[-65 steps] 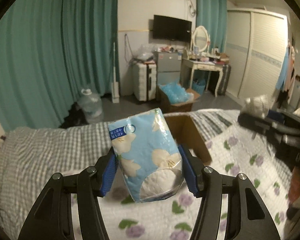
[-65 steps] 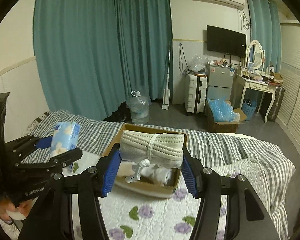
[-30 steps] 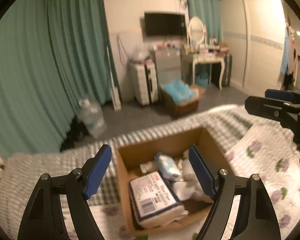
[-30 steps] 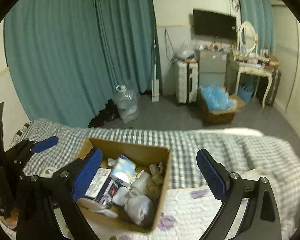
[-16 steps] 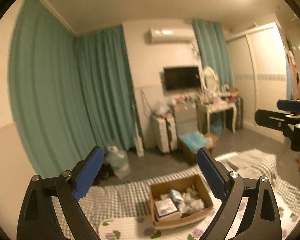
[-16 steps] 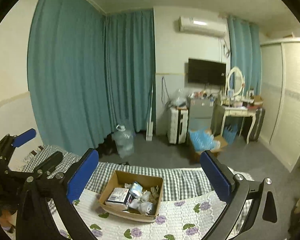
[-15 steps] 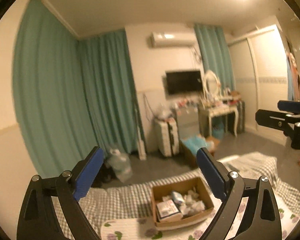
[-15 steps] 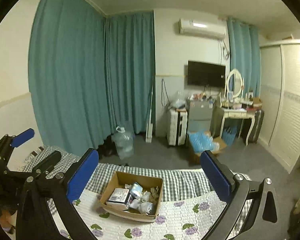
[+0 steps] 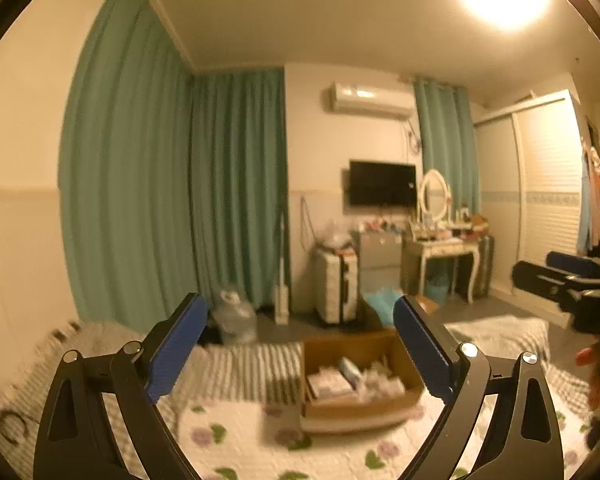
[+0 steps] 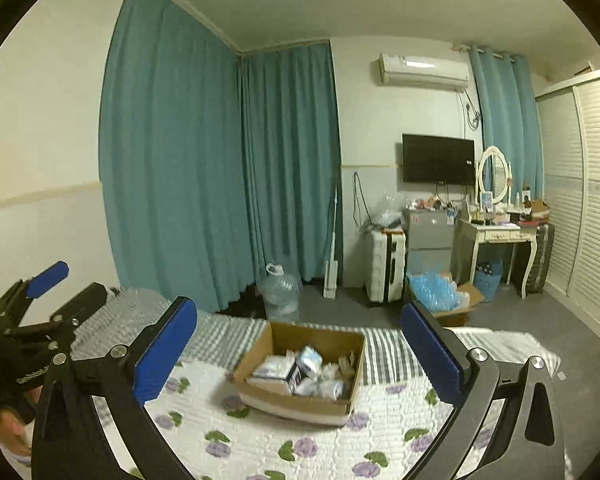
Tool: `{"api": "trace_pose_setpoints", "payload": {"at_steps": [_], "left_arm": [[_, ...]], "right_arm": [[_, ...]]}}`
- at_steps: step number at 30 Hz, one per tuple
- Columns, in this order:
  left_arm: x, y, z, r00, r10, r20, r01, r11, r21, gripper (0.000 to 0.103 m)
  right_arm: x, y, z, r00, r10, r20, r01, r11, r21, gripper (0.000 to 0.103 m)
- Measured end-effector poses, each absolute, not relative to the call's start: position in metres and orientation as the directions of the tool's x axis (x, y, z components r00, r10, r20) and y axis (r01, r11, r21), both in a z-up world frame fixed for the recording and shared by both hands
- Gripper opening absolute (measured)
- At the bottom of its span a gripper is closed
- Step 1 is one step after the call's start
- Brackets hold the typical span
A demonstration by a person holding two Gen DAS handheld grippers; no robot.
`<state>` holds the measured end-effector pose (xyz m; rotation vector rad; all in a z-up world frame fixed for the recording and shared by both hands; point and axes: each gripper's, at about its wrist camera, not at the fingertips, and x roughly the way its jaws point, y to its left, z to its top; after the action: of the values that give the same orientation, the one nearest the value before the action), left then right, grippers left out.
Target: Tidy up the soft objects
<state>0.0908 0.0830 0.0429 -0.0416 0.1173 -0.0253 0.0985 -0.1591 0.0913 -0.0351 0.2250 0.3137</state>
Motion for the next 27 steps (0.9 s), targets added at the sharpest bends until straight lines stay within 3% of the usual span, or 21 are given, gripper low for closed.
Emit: {"api": "trace_pose_setpoints", "payload": {"at_steps": [3,9,14,27], "left_arm": [[0.109,0.075,0.007,0.982,-0.057,-0.178,0.053,0.998,-0.03,0.096],[0.146,0.057,-0.062,0.965,0.008,-0.262,0.003,0.999,0.044,0.096],[0.146,0.06,-0.096,0.95,0.023,-0.312,-0.017,1.0,0.023,0.096],[0.141,0.069,-0.099,0.945,0.009,-0.326,-0.017,1.0,-0.021,0.096]], "right_arm": [[0.118,-0.156,0.051,0.936,0.259,-0.24,-0.267,0.964,-0.001,0.103],[0.159,-0.152,-0.035,0.937,0.194,-0.292,-0.209,0.978,-0.022,0.103],[0.175,-0.149,-0.086,0.918,0.173,-0.357,-0.204,0.978,-0.052,0.103],[0.176,-0.152,-0.099,0.906,0.191,-0.378,-0.214,0.977,-0.019,0.103]]}}
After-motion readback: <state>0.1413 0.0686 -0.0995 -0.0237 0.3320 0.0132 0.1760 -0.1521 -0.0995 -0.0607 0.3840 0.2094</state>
